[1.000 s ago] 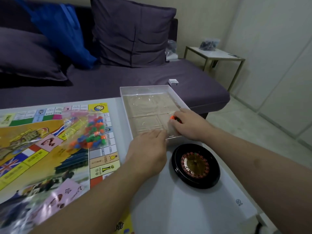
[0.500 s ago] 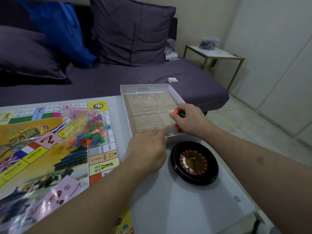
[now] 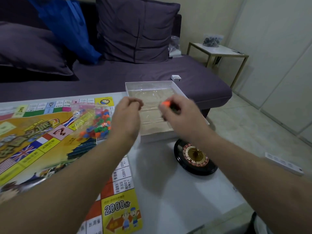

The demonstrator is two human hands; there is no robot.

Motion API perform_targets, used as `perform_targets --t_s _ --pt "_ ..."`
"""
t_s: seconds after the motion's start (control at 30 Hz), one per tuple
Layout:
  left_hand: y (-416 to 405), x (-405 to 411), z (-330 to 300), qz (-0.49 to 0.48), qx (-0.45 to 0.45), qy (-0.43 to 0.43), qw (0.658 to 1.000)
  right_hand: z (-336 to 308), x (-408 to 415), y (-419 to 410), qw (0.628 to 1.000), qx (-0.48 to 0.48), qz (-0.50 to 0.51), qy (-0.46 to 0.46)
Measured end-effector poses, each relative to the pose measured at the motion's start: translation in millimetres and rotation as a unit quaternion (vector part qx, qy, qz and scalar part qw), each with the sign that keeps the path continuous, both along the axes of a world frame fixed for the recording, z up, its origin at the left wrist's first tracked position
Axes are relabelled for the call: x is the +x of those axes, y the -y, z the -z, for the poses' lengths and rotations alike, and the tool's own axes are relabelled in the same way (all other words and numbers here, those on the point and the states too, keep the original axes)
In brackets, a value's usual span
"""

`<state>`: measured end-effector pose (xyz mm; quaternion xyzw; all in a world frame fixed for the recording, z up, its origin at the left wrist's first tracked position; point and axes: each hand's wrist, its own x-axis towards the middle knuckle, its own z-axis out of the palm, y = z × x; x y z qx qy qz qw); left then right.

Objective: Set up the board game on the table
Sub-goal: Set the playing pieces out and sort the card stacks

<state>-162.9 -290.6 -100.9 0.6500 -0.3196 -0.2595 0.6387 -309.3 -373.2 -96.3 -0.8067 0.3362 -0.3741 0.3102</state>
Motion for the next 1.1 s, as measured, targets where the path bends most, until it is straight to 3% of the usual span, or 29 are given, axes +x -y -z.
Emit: perform_targets --t_s 0.1,0.23,0.3,0.47,0.57,0.63,0.7,0.77,0.87,1.1 --pt "-13.8 5.4 -13.4 -0.044 -0.016 -0.01 0.999 30.2 -0.3 -51.5 0.978 -0.154 -0.093 -0.108" --pt "-31.8 -4.9 -16.8 -0.002 0.006 0.045 0.999 67.2 2.7 -79.8 0.913 -0.307 -0.142 -0.229" --pt "-35.9 -11.5 -14.8 0.027 0.024 0.054 0.998 73.5 3.4 -80.4 0.914 -0.295 -0.154 -0.232" --pt "-30.3 -17.8 -15.7 0.082 0.052 0.033 0.995 50.5 -14.3 -82.7 0.955 -0.152 -0.144 -0.21" --pt "-17.6 -13.0 -8.7 0.1 0.072 0.132 0.984 34.2 -20.2 -55.7 0.977 -0.166 -0.068 -0.113" --pt "-6.4 -14.4 2.5 0.142 0.126 0.249 0.95 28.9 -22.0 -15.2 0.979 -0.176 0.027 -0.095" --pt "3.0 -19.9 15.3 0.184 0.188 0.342 0.902 21.7 -21.2 26.4 0.974 -0.134 0.082 -0.161" --pt "9.3 -23.5 27.2 0.193 0.221 0.406 0.865 20.1 -17.2 62.6 0.958 -0.079 0.066 -0.266" --pt "15.8 -21.6 36.4 0.182 0.23 0.429 0.855 26.0 -10.6 89.2 0.905 -0.044 0.03 -0.422" --pt "19.9 -20.2 43.2 0.166 0.215 0.422 0.865 40.0 -18.3 88.1 0.913 -0.091 0.035 -0.397"
